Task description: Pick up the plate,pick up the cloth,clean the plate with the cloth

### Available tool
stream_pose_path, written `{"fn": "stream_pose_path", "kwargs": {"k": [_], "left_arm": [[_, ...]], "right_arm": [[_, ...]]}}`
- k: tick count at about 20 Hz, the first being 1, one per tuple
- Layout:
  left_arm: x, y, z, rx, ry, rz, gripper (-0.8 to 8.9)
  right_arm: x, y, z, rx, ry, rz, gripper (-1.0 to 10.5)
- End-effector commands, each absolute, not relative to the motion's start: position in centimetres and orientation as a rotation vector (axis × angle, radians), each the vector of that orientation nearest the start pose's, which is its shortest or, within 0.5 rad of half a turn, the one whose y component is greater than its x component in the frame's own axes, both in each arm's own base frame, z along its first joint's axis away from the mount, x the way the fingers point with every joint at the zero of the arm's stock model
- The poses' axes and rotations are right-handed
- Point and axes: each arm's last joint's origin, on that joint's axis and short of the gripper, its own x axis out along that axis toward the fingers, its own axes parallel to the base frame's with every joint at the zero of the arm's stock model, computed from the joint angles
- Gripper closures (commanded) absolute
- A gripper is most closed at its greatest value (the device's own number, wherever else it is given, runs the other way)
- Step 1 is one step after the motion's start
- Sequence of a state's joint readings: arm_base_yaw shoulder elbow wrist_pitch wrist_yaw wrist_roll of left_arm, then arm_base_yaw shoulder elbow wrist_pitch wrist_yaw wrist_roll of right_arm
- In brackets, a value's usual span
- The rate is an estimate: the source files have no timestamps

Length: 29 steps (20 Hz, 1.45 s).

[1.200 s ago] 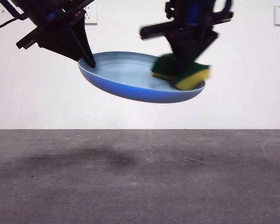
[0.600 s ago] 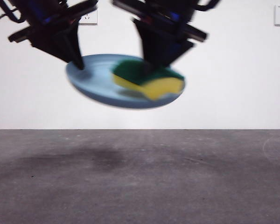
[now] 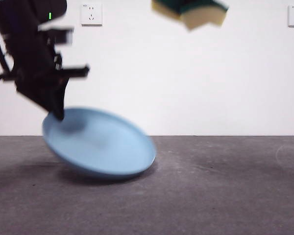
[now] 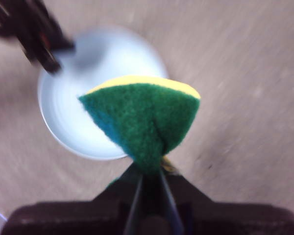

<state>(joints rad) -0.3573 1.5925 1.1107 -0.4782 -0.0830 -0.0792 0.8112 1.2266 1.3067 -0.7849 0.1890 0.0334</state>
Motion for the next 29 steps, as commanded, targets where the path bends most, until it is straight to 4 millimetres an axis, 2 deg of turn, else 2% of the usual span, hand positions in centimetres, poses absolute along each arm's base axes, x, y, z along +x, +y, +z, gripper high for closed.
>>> {"fn": "stream_pose_path", "kwargs": {"k": [1, 4, 5, 7, 8, 11, 15, 21, 25, 27, 28, 29], "left_arm": [[31.8, -10.6, 20.3, 0.143, 1.017, -0.188, 8.19], [32.7, -10.1, 18.0, 0.141, 1.088, -0.166, 7.82], [32.8, -9.9, 17.7, 0.139, 1.097, -0.161, 6.69], [33.0, -10.0, 17.8, 0.132, 1.075, -0.166, 3.61], [33.0, -10.0, 18.2, 0.121, 1.059, -0.174, 3.35], [32.5, -10.4, 20.3, 0.058, 1.009, -0.257, 3.38], [30.2, -10.7, 25.3, -0.003, 0.873, -0.345, 3.43], [23.7, -9.1, 33.0, -0.032, 0.665, -0.407, 3.43], [18.9, -7.3, 36.5, -0.049, 0.548, -0.425, 3.43], [16.9, -6.6, 37.4, -0.054, 0.516, -0.428, 3.43], [16.1, -6.3, 37.7, -0.054, 0.506, -0.428, 3.43], [15.5, -6.1, 37.8, -0.054, 0.501, -0.428, 3.43]], "right_arm": [[16.1, 16.1, 38.2, -0.283, 0.579, 0.576, 9.6], [15.1, 14.6, 39.4, -0.278, 0.506, 0.477, 9.6], [15.0, 14.5, 39.5, -0.279, 0.498, 0.461, 9.6], [15.2, 14.2, 39.5, -0.274, 0.499, 0.441, 9.6], [15.6, 14.2, 39.3, -0.275, 0.509, 0.426, 9.6], [17.8, 14.9, 37.9, -0.280, 0.576, 0.377, 9.6], [22.2, 16.7, 34.4, -0.270, 0.706, 0.421, 9.6], [29.6, 19.1, 25.5, -0.222, 0.943, 0.460, 9.6], [32.1, 19.3, 19.8, -0.196, 1.101, 0.430, 9.4], [32.7, 19.1, 18.0, -0.178, 1.159, 0.417, 9.3], [32.8, 19.1, 17.5, -0.174, 1.176, 0.406, 8.5], [32.8, 19.0, 17.4, -0.174, 1.183, 0.403, 7.0]]}}
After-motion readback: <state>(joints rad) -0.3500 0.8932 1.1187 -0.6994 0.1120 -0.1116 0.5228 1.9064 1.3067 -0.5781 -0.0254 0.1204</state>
